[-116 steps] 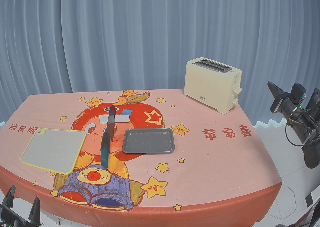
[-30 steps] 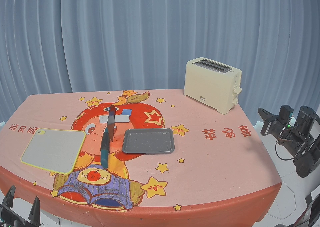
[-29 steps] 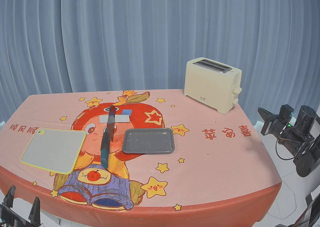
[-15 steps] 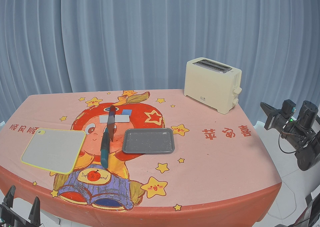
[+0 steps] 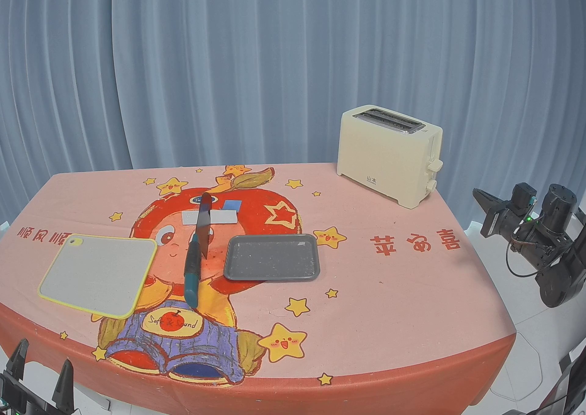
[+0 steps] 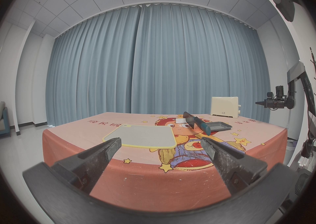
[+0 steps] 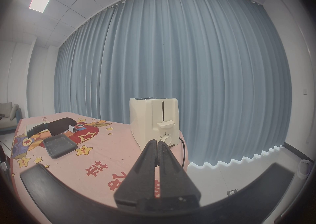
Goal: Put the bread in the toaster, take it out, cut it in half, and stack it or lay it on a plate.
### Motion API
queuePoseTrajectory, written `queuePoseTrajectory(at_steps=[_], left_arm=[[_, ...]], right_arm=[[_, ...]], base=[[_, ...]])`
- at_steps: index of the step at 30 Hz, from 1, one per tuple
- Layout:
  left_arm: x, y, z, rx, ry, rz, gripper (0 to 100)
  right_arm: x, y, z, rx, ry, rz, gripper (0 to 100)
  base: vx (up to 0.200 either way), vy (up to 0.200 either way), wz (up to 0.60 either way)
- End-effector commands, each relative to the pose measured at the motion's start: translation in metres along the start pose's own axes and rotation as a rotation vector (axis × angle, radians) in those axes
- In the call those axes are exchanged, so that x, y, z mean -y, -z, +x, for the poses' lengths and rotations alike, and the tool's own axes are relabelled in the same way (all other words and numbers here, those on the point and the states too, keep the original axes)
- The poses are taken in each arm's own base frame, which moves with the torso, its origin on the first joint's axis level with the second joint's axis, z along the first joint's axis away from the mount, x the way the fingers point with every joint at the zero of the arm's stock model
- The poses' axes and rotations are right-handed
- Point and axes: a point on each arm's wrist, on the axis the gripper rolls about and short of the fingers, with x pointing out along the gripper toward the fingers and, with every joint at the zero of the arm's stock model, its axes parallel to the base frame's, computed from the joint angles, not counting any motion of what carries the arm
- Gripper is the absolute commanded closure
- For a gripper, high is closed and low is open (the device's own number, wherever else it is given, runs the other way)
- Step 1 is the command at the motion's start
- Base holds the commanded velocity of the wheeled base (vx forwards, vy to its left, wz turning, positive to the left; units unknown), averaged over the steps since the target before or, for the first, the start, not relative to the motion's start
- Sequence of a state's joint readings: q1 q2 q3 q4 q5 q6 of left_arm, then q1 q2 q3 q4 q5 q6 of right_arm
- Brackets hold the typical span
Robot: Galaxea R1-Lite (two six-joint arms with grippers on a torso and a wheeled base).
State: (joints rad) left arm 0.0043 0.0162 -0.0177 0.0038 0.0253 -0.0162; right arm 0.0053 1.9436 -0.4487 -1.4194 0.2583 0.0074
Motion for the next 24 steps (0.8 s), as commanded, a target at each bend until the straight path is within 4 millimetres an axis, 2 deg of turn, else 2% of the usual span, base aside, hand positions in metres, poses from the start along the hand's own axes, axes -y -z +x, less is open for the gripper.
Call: queuePoseTrajectory(at_steps=[1, 6, 14, 18, 22, 24], left_arm=[[0.0, 0.005, 0.0, -0.001, -0.001, -0.001, 0], [0.0, 0.005, 0.0, -0.001, -0.001, -0.001, 0], [0.0, 0.005, 0.0, -0.002, -0.001, 0.001, 0], [0.0, 0.005, 0.0, -0.002, -0.001, -0.001, 0], [0.0, 0.005, 0.0, -0.002, -0.001, -0.001, 0], [0.0, 0.005, 0.0, -0.002, -0.001, -0.001, 0]], right_arm=[[0.001, 0.0, 0.003, 0.003, -0.002, 0.002, 100], [0.002, 0.0, 0.006, -0.011, -0.047, 0.045, 100], [0.014, 0.001, 0.013, -0.079, -0.069, 0.098, 100], [0.018, 0.005, 0.017, -0.134, -0.14, 0.134, 100], [0.015, 0.006, 0.024, -0.144, -0.15, 0.135, 100], [0.009, 0.015, 0.035, -0.172, -0.143, 0.135, 100]], base=[[0.0, 0.0, 0.0], [0.0, 0.0, 0.0], [0.0, 0.0, 0.0], [0.0, 0.0, 0.0], [0.0, 0.0, 0.0], [0.0, 0.0, 0.0]])
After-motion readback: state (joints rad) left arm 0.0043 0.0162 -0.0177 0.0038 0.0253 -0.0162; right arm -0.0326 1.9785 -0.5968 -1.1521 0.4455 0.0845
